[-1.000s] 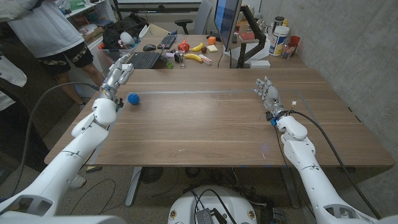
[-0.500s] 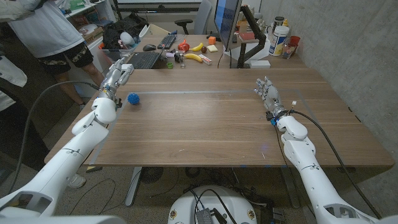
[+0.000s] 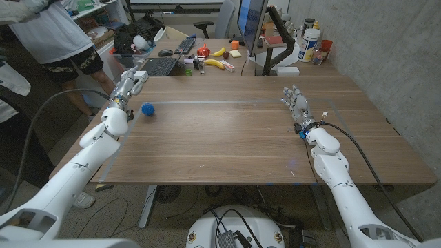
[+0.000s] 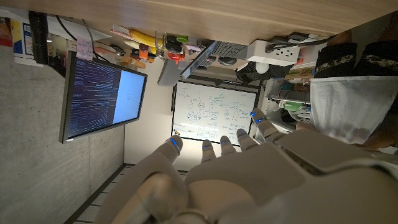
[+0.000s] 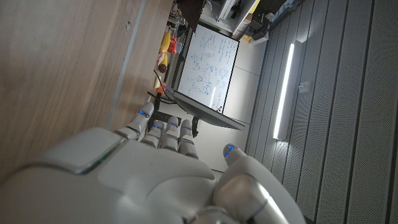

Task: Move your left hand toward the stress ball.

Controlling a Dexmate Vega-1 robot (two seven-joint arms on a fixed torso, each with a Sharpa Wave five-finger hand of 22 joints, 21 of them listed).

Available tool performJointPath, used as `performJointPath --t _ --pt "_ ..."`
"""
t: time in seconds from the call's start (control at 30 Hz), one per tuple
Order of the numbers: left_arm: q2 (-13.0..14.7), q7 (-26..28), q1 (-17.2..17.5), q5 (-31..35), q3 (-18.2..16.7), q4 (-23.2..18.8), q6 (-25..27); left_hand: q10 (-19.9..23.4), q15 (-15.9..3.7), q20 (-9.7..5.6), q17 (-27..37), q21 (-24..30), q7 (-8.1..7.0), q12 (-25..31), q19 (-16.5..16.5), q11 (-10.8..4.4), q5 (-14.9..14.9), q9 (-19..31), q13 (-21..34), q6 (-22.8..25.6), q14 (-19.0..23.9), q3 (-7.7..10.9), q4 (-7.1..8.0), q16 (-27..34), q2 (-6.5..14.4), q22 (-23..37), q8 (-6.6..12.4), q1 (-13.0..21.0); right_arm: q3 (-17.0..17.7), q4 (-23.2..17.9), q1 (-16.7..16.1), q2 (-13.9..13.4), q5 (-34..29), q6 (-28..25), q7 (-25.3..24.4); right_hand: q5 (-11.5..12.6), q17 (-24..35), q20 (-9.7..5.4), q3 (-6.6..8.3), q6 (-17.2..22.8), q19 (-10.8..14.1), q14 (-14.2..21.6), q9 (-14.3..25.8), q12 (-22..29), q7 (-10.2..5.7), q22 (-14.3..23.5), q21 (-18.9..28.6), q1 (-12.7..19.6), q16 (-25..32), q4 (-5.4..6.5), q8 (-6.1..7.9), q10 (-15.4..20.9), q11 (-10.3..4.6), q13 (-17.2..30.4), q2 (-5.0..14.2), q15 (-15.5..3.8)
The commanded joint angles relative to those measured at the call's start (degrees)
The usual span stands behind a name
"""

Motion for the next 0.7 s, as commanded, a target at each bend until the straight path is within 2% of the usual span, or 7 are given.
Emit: performJointPath --t 0.03,0.47,0.5,0.7 --pt "0.79 -1.01 -0.50 0.43 1.04 0.35 1.99 -1.82 0.40 0.30 0.15 -0.10 -0.15 0.25 -13.96 0.53 -0.07 0.11 0.29 -0.50 -6.21 1.06 -0.32 -0.33 3.23 0.13 0.17 1.36 -0.51 0.82 0.63 0.06 -0.05 0.14 0.10 0.11 0.27 -2.75 0.50 0.51 0.13 -0.32 0.32 0.43 0.12 0.16 0.02 -0.12 0.31 -0.09 0.25 0.49 0.01 0.28 6.98 0.08" --pt "1.11 -1.17 -1.79 1.11 2.61 1.60 2.67 -2.44 1.22 1.25 0.15 -0.27 -0.38 0.38 -14.58 1.44 -0.18 0.15 0.33 -0.74 -6.73 2.85 -0.58 -0.48 3.25 0.13 0.05 3.19 -0.56 1.09 0.65 -0.16 -0.10 0.11 -0.12 0.11 0.27 -2.82 0.48 0.53 0.14 -0.30 0.32 0.41 0.13 0.16 -0.10 -0.12 0.32 -0.08 0.25 0.46 0.05 0.28 6.99 0.05" --pt "1.11 -1.20 -1.99 1.26 2.83 1.72 2.77 -2.43 0.84 0.87 0.17 -0.24 -0.96 0.45 -14.55 1.09 -0.20 0.17 0.34 -0.52 -6.76 3.05 -0.55 -0.47 3.16 0.14 0.13 3.40 -0.57 1.17 0.70 -0.17 -0.09 0.15 -0.11 0.11 0.27 -2.78 0.48 0.55 0.16 -0.29 0.32 0.42 0.10 0.16 -0.10 -0.13 0.32 -0.08 0.25 0.50 0.02 0.28 6.98 0.05" --pt "1.08 -1.26 -2.41 1.36 3.36 2.09 2.95 -2.55 0.74 0.71 0.22 -0.23 -1.19 0.58 -14.66 1.12 -0.29 0.21 0.36 -0.79 -6.89 3.69 -0.56 -0.44 2.78 0.16 0.01 4.17 -0.61 1.40 0.89 -0.28 -0.10 0.39 -0.04 0.11 0.27 -2.77 0.48 0.54 0.18 -0.29 0.32 0.43 0.11 0.16 -0.14 -0.13 0.32 -0.08 0.25 0.51 0.04 0.28 6.99 0.10"
